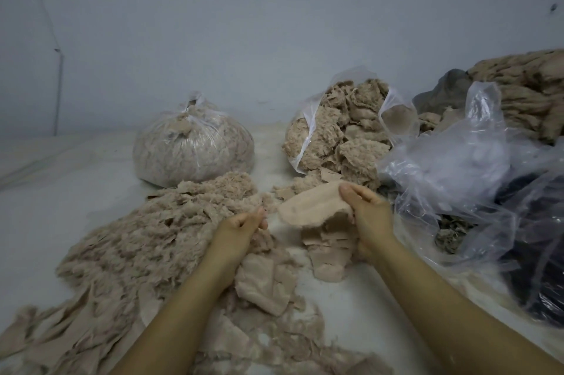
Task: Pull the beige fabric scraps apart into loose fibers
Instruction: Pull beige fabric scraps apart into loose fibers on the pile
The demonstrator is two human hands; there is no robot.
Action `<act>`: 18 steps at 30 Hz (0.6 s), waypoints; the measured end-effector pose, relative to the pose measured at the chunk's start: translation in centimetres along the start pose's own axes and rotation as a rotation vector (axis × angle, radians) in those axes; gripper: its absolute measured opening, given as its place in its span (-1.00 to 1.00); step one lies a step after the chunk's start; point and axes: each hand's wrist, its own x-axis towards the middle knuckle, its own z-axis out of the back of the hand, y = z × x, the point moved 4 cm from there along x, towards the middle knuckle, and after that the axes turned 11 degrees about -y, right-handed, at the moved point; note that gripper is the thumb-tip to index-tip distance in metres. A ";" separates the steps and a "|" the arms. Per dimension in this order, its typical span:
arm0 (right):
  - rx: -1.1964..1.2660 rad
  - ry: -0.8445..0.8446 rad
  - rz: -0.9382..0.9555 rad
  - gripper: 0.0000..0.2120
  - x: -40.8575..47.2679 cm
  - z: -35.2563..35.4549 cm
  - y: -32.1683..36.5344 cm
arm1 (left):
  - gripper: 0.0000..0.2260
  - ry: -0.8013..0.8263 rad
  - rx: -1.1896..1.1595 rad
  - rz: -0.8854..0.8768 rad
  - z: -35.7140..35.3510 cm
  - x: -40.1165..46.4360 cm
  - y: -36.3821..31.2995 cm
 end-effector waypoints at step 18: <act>-0.264 0.750 -0.022 -0.76 -8.0 -2.7 -4.6 | -0.64 0.283 -0.549 0.087 0.0 -1.4 0.6</act>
